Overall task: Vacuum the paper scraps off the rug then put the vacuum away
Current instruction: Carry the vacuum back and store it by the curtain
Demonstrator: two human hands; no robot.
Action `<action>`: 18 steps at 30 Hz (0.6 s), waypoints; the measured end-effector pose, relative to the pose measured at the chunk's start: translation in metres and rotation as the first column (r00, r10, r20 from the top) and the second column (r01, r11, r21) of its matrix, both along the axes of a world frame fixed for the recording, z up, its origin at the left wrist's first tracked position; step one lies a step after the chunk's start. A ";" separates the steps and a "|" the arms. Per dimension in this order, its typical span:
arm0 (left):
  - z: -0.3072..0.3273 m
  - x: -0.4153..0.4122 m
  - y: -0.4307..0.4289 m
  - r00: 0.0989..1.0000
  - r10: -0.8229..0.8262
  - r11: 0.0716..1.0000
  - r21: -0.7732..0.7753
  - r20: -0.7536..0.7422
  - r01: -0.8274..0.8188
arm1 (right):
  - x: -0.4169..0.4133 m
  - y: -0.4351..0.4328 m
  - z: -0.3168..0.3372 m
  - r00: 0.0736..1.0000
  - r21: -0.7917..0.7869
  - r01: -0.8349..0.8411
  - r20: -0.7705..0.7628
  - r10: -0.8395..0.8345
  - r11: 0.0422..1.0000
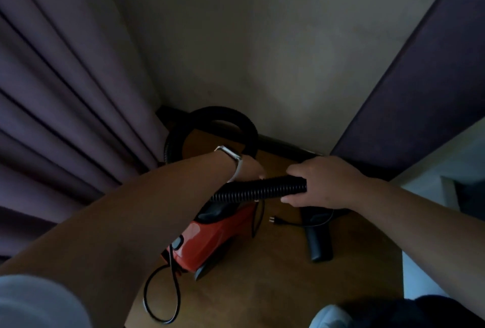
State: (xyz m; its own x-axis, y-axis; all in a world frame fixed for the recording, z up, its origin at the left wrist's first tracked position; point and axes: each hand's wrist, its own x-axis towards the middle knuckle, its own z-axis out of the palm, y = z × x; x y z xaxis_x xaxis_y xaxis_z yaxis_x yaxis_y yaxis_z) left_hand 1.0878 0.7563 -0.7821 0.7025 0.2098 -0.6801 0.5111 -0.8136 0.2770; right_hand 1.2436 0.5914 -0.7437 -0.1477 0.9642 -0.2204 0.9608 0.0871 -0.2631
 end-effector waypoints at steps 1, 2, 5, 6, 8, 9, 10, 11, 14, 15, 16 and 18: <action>-0.001 0.005 -0.002 0.996 -0.079 0.997 -0.018 -0.035 0.078 | 0.002 -0.001 -0.001 1.000 -0.011 0.003 0.000 -0.003 1.000; -0.005 0.011 -0.004 0.982 -0.171 0.985 -0.007 -0.079 0.171 | 0.005 -0.004 -0.003 1.000 -0.020 0.007 0.002 -0.007 1.000; -0.027 0.036 -0.014 0.875 -0.395 0.908 0.025 -0.281 0.419 | 0.016 -0.011 -0.010 1.000 -0.065 0.026 -0.003 -0.027 0.998; -0.035 0.043 -0.019 0.817 -0.457 0.861 0.054 -0.351 0.505 | 0.021 -0.014 -0.013 0.999 -0.082 0.034 -0.008 -0.034 0.996; -0.051 0.051 -0.024 0.791 -0.513 0.816 0.097 -0.333 0.570 | 0.032 -0.022 -0.019 0.999 -0.108 0.044 -0.004 -0.045 0.993; -0.059 0.054 -0.024 0.822 -0.502 0.831 0.111 -0.269 0.545 | 0.037 -0.027 -0.024 0.999 -0.122 0.052 0.004 -0.052 0.991; -0.066 0.057 -0.025 0.846 -0.492 0.846 0.114 -0.208 0.520 | 0.043 -0.032 -0.028 0.998 -0.136 0.062 0.011 -0.061 0.989; -0.074 0.061 -0.026 0.870 -0.469 0.868 0.105 -0.153 0.486 | 0.049 -0.037 -0.033 0.997 -0.148 0.072 0.013 -0.070 0.986; -0.105 0.076 -0.032 0.935 -0.346 0.935 0.051 -0.070 0.350 | 0.059 -0.048 -0.048 0.996 -0.180 0.087 -0.020 -0.092 0.980; -0.116 0.082 -0.035 0.947 -0.316 0.948 0.027 -0.055 0.317 | 0.060 -0.050 -0.052 0.996 -0.186 0.083 -0.029 -0.090 0.979; -0.126 0.086 -0.038 0.956 -0.289 0.957 0.004 -0.048 0.290 | 0.060 -0.051 -0.057 0.996 -0.191 0.077 -0.035 -0.085 0.979; -0.145 0.092 -0.042 0.961 -0.272 0.962 -0.023 -0.045 0.271 | 0.058 -0.052 -0.067 0.996 -0.217 0.070 -0.047 -0.082 0.974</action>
State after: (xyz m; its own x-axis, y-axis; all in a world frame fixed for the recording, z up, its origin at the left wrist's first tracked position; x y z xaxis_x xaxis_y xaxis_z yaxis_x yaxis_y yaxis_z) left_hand 1.1796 0.7138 -0.9266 0.6985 0.0043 -0.7156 0.2845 -0.9193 0.2721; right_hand 1.3018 0.5394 -0.8105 -0.0935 0.9042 -0.4168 0.9461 -0.0498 -0.3201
